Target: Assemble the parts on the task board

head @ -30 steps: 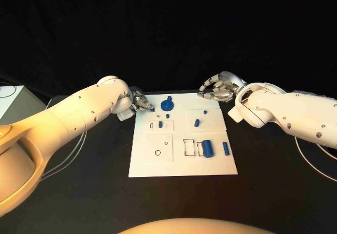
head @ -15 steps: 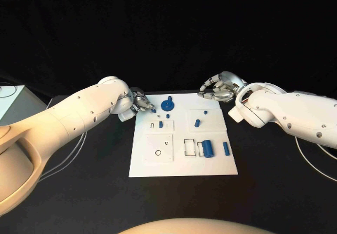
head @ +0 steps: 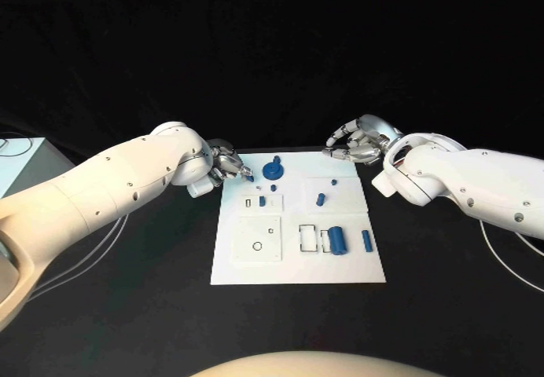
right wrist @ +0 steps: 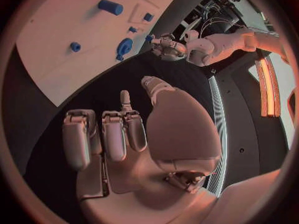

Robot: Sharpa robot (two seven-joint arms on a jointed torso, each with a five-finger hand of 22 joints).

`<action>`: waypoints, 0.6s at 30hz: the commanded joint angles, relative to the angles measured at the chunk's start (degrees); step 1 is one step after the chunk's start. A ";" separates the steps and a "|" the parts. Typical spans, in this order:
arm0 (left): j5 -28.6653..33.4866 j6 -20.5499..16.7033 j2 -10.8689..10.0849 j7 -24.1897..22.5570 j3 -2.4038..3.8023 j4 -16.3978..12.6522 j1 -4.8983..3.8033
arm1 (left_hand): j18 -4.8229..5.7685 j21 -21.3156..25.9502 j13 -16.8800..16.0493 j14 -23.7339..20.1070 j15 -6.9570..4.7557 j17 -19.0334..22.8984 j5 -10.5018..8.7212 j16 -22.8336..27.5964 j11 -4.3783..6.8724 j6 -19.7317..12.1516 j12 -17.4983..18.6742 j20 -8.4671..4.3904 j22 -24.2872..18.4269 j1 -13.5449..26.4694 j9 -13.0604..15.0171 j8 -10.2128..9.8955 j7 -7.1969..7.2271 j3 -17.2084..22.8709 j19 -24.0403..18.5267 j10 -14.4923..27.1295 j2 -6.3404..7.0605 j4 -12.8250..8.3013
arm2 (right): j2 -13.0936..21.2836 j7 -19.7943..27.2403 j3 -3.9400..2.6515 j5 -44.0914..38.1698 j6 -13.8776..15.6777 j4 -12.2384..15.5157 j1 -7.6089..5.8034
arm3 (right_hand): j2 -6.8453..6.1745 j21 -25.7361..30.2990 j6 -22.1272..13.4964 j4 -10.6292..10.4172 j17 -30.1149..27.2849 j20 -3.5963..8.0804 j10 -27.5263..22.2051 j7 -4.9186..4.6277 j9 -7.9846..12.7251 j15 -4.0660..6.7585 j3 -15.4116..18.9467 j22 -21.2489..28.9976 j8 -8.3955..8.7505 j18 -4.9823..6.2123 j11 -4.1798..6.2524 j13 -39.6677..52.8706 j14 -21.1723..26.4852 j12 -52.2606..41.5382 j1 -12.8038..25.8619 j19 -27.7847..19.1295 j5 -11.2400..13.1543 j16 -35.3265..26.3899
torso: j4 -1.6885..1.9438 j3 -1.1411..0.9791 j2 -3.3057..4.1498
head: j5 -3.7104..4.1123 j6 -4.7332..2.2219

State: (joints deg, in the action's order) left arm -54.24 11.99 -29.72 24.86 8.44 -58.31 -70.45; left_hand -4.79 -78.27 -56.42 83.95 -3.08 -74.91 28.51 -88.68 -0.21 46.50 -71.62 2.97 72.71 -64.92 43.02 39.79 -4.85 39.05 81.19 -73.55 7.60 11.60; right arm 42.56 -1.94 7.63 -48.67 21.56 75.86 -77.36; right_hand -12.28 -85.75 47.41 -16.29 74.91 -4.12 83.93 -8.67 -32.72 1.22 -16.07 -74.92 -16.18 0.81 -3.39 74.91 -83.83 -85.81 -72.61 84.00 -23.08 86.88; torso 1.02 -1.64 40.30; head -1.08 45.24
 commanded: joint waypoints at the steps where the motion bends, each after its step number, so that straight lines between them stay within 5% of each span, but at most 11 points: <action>1: -1.21 -1.68 -1.47 1.09 0.03 -3.15 0.04 | 0.67 -0.30 -0.03 5.47 -0.28 -13.16 0.53 -0.32 0.07 0.72 -0.33 -0.05 0.12 0.63 0.02 0.36 0.14 10.53 0.32 -0.53 0.16 -10.99 | 0.10 0.06 -0.04 -0.18 -0.45 -0.18 -0.03 | -0.13 -0.04 -0.42 0.07 10.98 -0.44 2.22 0.16 -0.05 -0.33 0.25 -13.01 -0.18 0.07 -0.29 11.76 -5.16 -0.40 0.52 5.19 -0.22 0.21 | 0.42 0.10 -0.40 | 0.05 0.14; 5: -2.64 -2.96 -3.20 1.48 -0.11 -6.76 0.18 | 0.68 -0.32 -0.49 5.47 -0.34 -13.14 1.15 -0.31 0.14 0.93 -0.54 -0.11 0.15 0.88 0.12 0.53 0.20 10.64 0.35 -0.82 0.24 -11.25 | 0.21 0.06 -0.04 -0.12 -0.46 -0.41 -0.02 | -0.13 -0.04 -0.42 0.07 10.98 -0.44 2.22 0.16 -0.05 -0.33 0.25 -13.01 -0.18 0.07 -0.29 11.76 -5.16 -0.40 0.52 5.19 -0.22 0.21 | 0.69 0.16 -0.66 | 0.02 0.12; 10: -4.78 -4.68 -4.75 1.72 -0.98 -10.41 0.49 | 0.68 -0.33 -0.52 5.45 -0.35 -13.08 1.28 -0.28 0.16 0.96 -0.55 -0.12 0.16 0.93 0.14 0.56 0.21 10.68 0.35 -0.85 0.25 -11.31 | 0.27 0.09 -0.04 -0.06 -0.49 -0.62 0.02 | -0.13 -0.04 -0.42 0.07 10.98 -0.44 2.22 0.16 -0.05 -0.33 0.25 -13.01 -0.18 0.07 -0.29 11.76 -5.16 -0.40 0.52 5.19 -0.22 0.21 | 0.87 0.27 -0.91 | 0.04 0.47; 18: -7.41 -7.32 -5.82 2.28 -2.32 -12.93 1.27 | 0.70 -0.40 -0.54 5.44 -0.38 -13.03 1.49 -0.25 0.19 1.06 -0.55 -0.14 0.26 0.99 0.19 0.64 0.26 10.78 0.41 -0.91 0.26 -11.45 | 0.29 0.12 -0.04 0.02 -0.57 -0.72 0.09 | -0.13 -0.04 -0.42 0.07 10.98 -0.44 2.22 0.16 -0.05 -0.33 0.25 -13.01 -0.18 0.07 -0.29 11.76 -5.16 -0.40 0.52 5.19 -0.22 0.21 | 1.00 0.39 -0.99 | -0.06 0.78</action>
State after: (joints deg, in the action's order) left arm -58.99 7.10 -35.50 26.72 6.18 -70.89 -69.35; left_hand -4.79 -78.40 -56.89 83.94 -3.07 -74.91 29.79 -88.68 -0.01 47.04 -72.06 2.98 72.89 -64.62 43.13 40.13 -4.69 38.90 81.18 -74.15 7.90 11.44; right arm 42.81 -1.95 7.63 -48.60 21.49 75.17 -77.31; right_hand -12.28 -85.75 47.41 -16.29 74.91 -4.11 83.93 -8.67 -32.72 1.22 -16.07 -74.91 -16.18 0.82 -3.39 74.92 -83.83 -85.81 -72.61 84.00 -23.08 86.88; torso 1.98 -1.29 39.33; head -1.09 45.91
